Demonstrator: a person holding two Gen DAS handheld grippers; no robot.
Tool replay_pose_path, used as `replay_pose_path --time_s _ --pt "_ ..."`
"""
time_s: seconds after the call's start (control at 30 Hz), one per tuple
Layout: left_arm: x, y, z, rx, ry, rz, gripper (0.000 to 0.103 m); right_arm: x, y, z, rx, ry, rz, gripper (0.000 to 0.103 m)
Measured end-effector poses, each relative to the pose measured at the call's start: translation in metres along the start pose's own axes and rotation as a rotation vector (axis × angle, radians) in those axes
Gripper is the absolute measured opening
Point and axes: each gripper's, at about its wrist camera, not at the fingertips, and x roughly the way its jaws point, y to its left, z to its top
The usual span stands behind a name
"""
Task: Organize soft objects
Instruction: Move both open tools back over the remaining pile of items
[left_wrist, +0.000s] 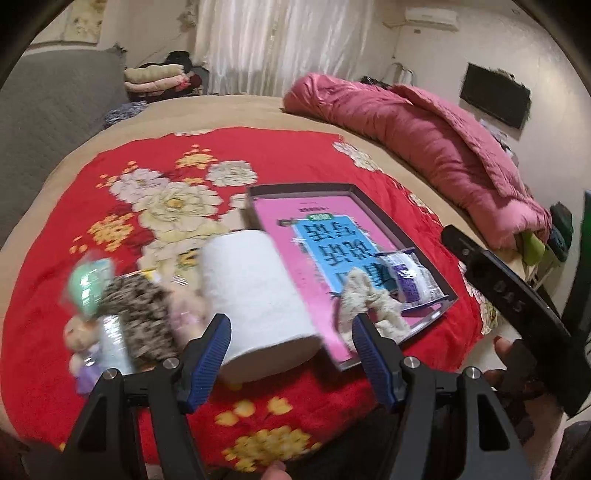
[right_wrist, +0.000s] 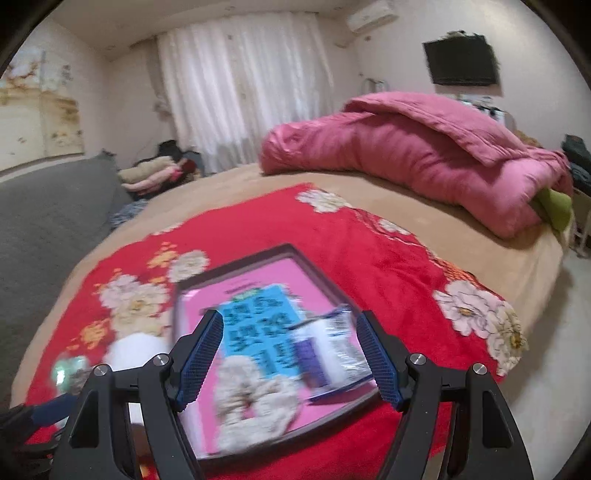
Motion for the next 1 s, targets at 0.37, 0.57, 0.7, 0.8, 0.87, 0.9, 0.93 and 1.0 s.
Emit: replay_pose_path --time_s 0.37,0.57,0.7,0.8,0.87,0.9,0.93,1.0 --pt "-0.042 0.085 -0.016 -0.140 -0.032 0.053 0.068 -0.050 0.080 -0.010 -0.182 -0.052 0.142 0.076" --pt "-0.066 0.120 -0.027 -0.164 -0.068 0.114 0.068 -0.058 0.105 -0.019 -0.229 -0.019 0.191 0.076" --pt "-0.079 0.144 -0.033 -0.198 -0.086 0.127 0.068 -0.066 0.121 -0.024 -0.279 -0.029 0.206 0.076" --pt "-0.085 0.157 -0.037 -0.222 -0.084 0.135 0.068 -0.068 0.129 -0.027 -0.303 -0.023 0.219 0.076" --pt "-0.089 0.165 -0.040 -0.239 -0.084 0.133 0.068 -0.069 0.133 -0.029 -0.319 -0.015 0.228 0.076" --pt "-0.092 0.168 -0.041 -0.246 -0.087 0.132 0.068 -0.069 0.135 -0.031 -0.325 -0.008 0.235 0.076" --pt "-0.094 0.171 -0.043 -0.252 -0.089 0.133 0.068 -0.069 0.138 -0.032 -0.329 -0.003 0.244 0.076" --pt "-0.096 0.179 -0.047 -0.269 -0.085 0.132 0.068 -0.071 0.143 -0.035 -0.343 0.002 0.258 0.076"
